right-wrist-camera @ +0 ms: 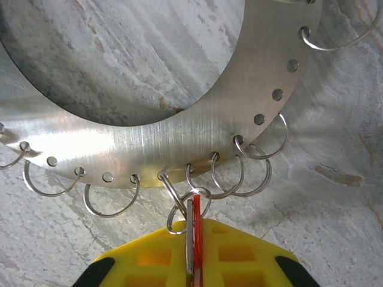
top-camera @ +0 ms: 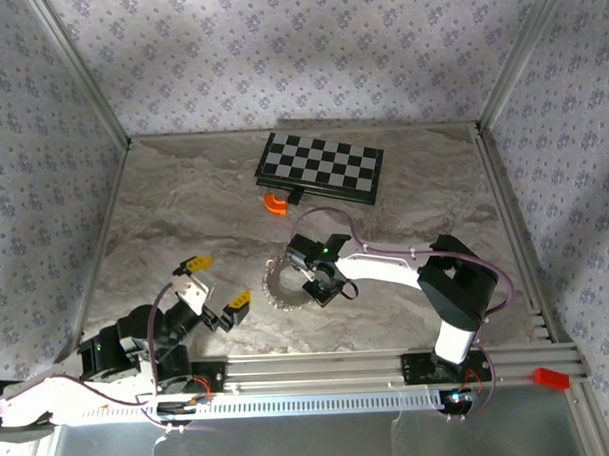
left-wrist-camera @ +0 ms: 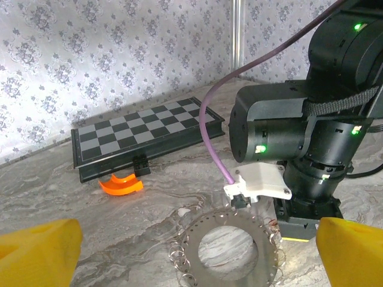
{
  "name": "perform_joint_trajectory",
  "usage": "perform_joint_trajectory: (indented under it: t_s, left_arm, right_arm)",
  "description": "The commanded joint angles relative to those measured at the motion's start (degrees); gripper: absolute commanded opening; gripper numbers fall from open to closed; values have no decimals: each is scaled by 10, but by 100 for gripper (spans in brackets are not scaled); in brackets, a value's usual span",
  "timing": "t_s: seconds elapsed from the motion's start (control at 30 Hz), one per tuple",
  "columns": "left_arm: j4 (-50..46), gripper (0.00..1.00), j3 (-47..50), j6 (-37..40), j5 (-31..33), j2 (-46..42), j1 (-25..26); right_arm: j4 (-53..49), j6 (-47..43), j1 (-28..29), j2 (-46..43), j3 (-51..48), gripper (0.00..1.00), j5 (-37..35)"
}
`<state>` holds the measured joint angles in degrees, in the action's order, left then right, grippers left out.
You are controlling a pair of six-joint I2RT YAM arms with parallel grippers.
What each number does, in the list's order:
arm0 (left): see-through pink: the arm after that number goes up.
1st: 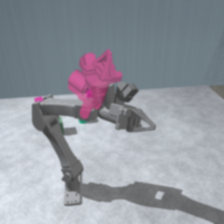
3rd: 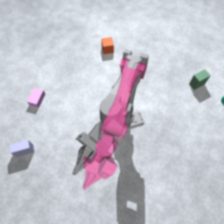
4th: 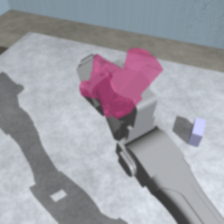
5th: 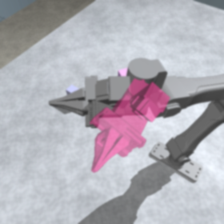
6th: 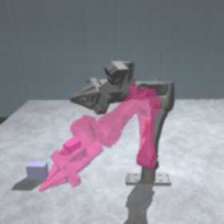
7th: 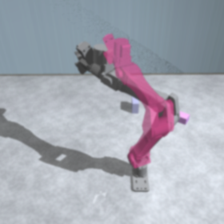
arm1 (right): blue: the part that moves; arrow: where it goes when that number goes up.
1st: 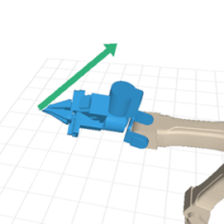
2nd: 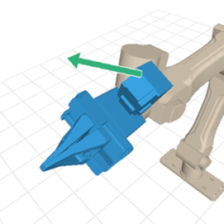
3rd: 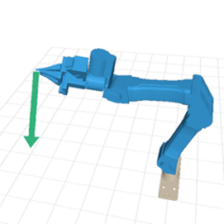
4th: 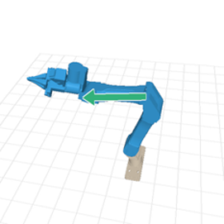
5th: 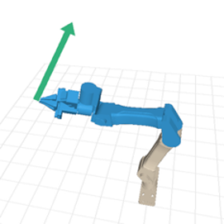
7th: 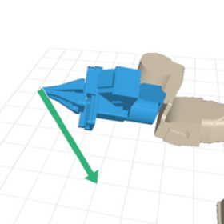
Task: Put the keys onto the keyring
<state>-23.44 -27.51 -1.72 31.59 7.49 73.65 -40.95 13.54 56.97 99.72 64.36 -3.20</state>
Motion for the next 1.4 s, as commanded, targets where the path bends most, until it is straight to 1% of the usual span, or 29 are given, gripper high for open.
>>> perform_joint_trajectory:
  t_s: [0.0,0.1,0.23,0.4,0.53,0.63,0.73,0.8,0.9,0.93,1.0,1.03,1.07,1.17,1.27,1.37]
  left_arm:
    - [-3,99,-8,-10,12,-13,5]
    - [1,99,-6,-10,12,-14,5]
    - [0,99,-9,-10,18,-11,6]
    - [-5,99,-10,-15,37,-11,5]
    - [-7,99,-16,-17,58,-11,6]
    - [1,99,-14,-31,100,-12,5]
    - [-15,99,-21,-52,131,-15,5]
    - [-33,100,-27,-66,138,-17,5]
    - [-64,100,-38,-89,133,-19,5]
    - [-74,100,-40,-96,140,-21,5]
    - [-92,99,-37,-108,162,-20,5]
    - [-94,99,-36,-116,180,-18,5]
    - [-92,100,-34,-121,191,-15,5]
    - [-80,99,-32,-99,213,11,4]
    - [-59,99,-28,-71,237,46,-1]
    - [-24,100,-11,-35,245,64,-18]
  right_arm:
    - [-4,10,0,-28,-6,17,-4]
    - [7,13,2,-52,-20,24,-13]
    - [18,20,2,-92,-42,35,-22]
    - [28,10,1,-164,-63,45,-41]
    - [48,-8,2,-241,-86,51,-59]
    - [74,-15,2,-311,-119,56,-73]
    - [109,-24,-3,-388,-159,58,-76]
    - [129,-27,-8,-437,-187,60,-93]
    - [144,-27,-16,-515,-224,66,-137]
    - [151,-29,-20,-546,-236,70,-152]
    - [162,-34,-29,-601,-261,98,-174]
    - [171,-38,-35,-627,-274,100,-182]
    - [177,-44,-43,-655,-285,100,-186]
    - [191,-42,-71,-711,-312,100,-216]
    - [181,-34,-96,-734,-323,100,-262]
    - [154,-37,-129,-751,-319,100,-274]
